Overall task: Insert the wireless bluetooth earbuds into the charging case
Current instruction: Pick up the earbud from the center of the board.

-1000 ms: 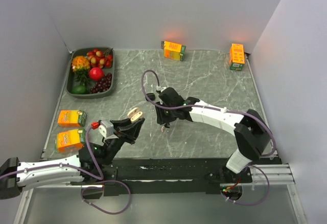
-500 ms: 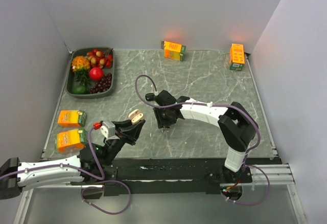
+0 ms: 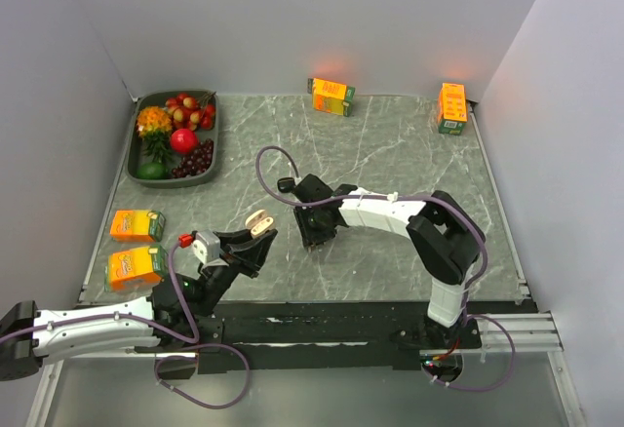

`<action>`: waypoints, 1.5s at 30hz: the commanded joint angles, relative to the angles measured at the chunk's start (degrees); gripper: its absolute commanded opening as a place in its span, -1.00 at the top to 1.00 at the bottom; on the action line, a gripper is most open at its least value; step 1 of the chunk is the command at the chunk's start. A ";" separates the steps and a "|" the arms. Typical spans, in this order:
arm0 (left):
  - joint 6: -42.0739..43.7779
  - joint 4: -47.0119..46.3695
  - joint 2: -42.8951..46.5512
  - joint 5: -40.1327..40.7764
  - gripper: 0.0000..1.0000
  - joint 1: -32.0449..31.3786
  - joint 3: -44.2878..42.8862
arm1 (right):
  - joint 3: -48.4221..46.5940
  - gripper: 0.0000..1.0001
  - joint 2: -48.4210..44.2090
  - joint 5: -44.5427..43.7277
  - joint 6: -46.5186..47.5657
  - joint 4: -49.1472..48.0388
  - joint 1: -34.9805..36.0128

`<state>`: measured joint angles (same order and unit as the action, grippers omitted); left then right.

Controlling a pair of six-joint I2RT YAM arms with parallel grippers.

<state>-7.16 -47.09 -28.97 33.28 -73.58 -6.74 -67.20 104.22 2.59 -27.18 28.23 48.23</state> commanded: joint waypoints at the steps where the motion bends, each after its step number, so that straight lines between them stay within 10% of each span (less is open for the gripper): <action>1: -0.75 -1.25 0.06 -0.32 0.98 0.10 -0.20 | -2.41 0.11 1.51 -0.31 -0.51 -0.45 -1.03; 25: -1.10 -0.63 0.49 -0.23 0.98 0.02 -0.20 | 0.92 0.71 -1.47 -0.48 -1.30 -3.35 -1.47; 45: 3.11 -4.58 -2.58 1.18 0.98 0.10 -2.22 | 8.83 1.00 -36.80 -10.06 5.29 -14.77 -1.47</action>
<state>-5.37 -47.18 -30.74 33.50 -73.58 -6.76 -60.38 75.02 -5.06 -25.02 18.44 46.98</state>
